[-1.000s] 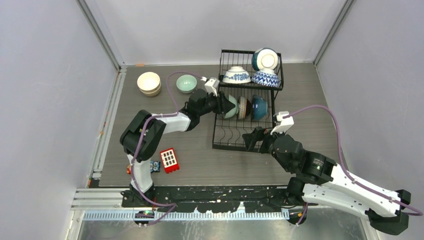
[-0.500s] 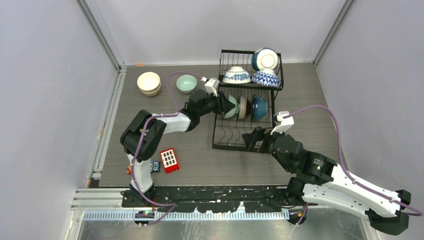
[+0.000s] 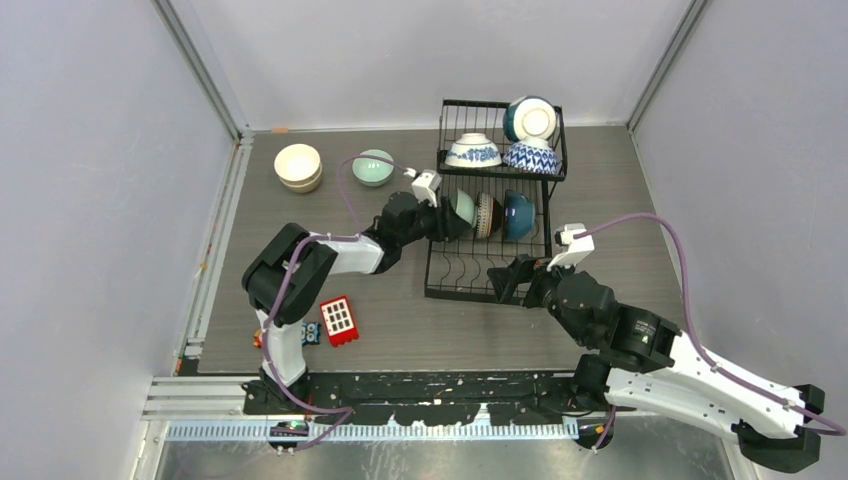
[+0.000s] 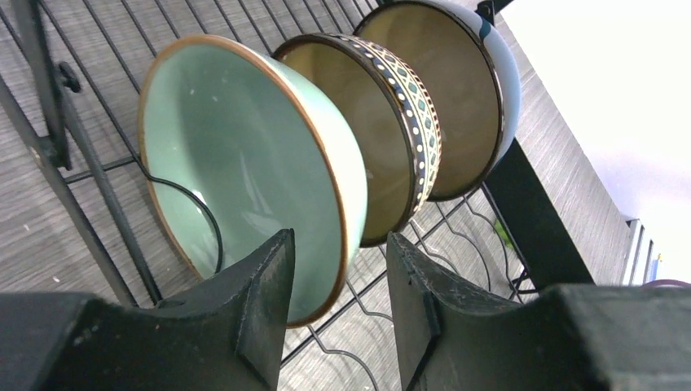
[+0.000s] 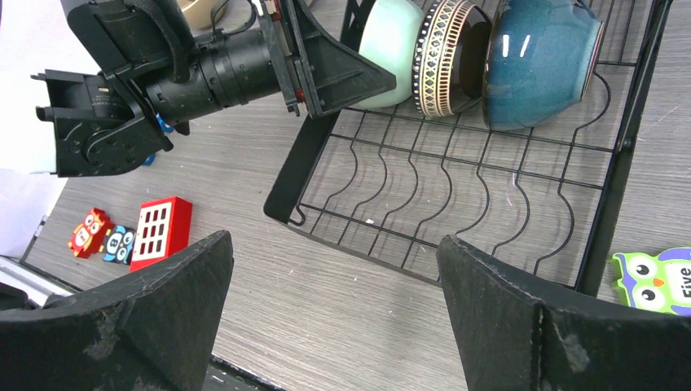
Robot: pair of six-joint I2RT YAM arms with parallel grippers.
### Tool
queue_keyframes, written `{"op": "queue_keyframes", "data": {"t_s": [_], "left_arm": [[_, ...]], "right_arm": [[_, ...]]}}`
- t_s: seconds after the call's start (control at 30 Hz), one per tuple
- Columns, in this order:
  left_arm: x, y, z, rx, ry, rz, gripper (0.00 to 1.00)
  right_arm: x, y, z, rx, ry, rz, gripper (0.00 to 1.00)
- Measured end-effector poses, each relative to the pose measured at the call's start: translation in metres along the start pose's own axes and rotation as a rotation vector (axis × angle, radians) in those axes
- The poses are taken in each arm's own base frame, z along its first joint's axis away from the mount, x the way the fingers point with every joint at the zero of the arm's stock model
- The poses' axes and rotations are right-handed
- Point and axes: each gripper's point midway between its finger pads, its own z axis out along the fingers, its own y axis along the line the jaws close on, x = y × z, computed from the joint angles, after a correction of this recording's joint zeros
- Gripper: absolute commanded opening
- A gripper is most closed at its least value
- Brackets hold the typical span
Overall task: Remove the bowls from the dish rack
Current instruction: Pick up the bowl from the dish rack.
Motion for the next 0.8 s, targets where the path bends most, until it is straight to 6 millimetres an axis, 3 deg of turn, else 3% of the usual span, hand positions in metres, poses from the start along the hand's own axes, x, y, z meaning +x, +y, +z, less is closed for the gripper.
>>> {"op": "queue_keyframes", "data": {"t_s": [0.4, 0.8], "left_arm": [[0.0060, -0.0008, 0.0006, -0.013, 0.014, 0.020, 0.37], [0.0010, -0.0014, 0.0025, -0.016, 0.007, 0.032, 0.17]], "right_arm": [[-0.0034, -0.0007, -0.0053, -0.013, -0.011, 0.019, 0.98], [-0.0071, -0.0009, -0.0090, -0.022, -0.024, 0.037, 0.98]]}}
